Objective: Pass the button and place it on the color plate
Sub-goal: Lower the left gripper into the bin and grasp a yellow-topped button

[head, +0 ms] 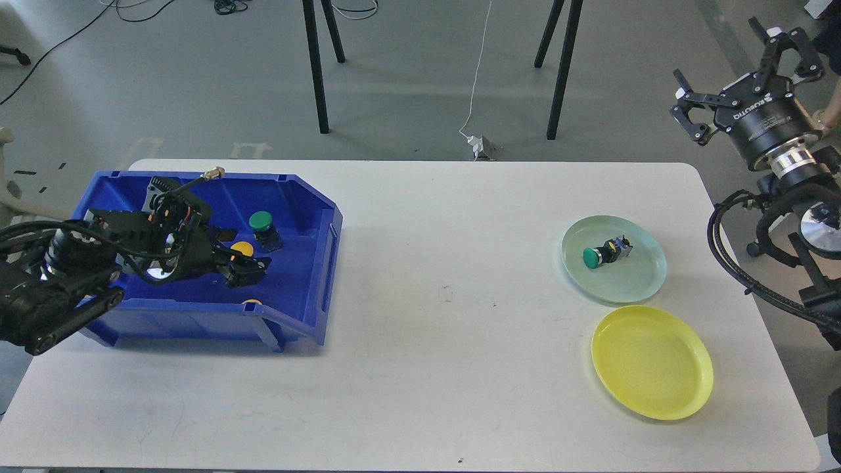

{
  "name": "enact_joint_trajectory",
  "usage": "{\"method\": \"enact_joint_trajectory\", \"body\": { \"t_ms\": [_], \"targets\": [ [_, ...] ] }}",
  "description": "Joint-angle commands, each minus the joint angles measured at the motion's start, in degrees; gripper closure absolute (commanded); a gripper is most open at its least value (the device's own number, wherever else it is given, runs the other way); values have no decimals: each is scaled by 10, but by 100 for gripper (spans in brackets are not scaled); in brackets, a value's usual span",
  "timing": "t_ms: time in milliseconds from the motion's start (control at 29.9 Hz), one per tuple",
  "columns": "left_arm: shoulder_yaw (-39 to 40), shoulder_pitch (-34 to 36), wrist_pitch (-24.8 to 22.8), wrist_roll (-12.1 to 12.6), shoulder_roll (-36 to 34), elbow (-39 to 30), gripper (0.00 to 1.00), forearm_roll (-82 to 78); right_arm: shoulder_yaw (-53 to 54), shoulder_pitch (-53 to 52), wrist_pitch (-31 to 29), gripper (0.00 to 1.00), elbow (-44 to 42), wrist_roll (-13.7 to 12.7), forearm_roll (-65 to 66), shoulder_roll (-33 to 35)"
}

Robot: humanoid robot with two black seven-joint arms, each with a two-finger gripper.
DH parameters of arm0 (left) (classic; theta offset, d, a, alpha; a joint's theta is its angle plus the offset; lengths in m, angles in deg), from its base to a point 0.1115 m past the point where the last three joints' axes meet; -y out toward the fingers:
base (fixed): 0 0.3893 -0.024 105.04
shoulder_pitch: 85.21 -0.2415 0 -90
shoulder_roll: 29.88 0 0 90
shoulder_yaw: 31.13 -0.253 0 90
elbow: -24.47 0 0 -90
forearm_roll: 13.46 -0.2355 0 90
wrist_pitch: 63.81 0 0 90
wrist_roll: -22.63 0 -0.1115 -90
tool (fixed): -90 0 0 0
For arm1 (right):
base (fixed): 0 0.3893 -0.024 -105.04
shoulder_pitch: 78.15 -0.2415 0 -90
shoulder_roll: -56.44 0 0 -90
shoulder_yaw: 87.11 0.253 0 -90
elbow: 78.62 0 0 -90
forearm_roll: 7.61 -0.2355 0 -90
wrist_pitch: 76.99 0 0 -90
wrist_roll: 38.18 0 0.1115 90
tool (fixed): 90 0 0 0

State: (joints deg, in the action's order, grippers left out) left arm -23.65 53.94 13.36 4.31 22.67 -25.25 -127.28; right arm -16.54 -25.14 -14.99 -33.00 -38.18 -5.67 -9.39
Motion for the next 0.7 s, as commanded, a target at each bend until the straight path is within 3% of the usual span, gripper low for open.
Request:
{"method": "enact_joint_trajectory", "body": {
  "t_ms": [0,134,367,668],
  "targets": [
    [-1,0,-1,0,1,8,32,0,0,0,0,2,-1,-1,0,-3],
    [-10,-4,-2,1,1,9,43,0,0,-1,0,2,-1,0,0,-6],
    [-11,-4,-2,0,1,10,44,0,-1,0,0,2,-2,0,1,-6],
    [-11,-2,-5,0,0,9,67,1,-2,-1,0,2,-3,0,1,-6]
  ]
}}
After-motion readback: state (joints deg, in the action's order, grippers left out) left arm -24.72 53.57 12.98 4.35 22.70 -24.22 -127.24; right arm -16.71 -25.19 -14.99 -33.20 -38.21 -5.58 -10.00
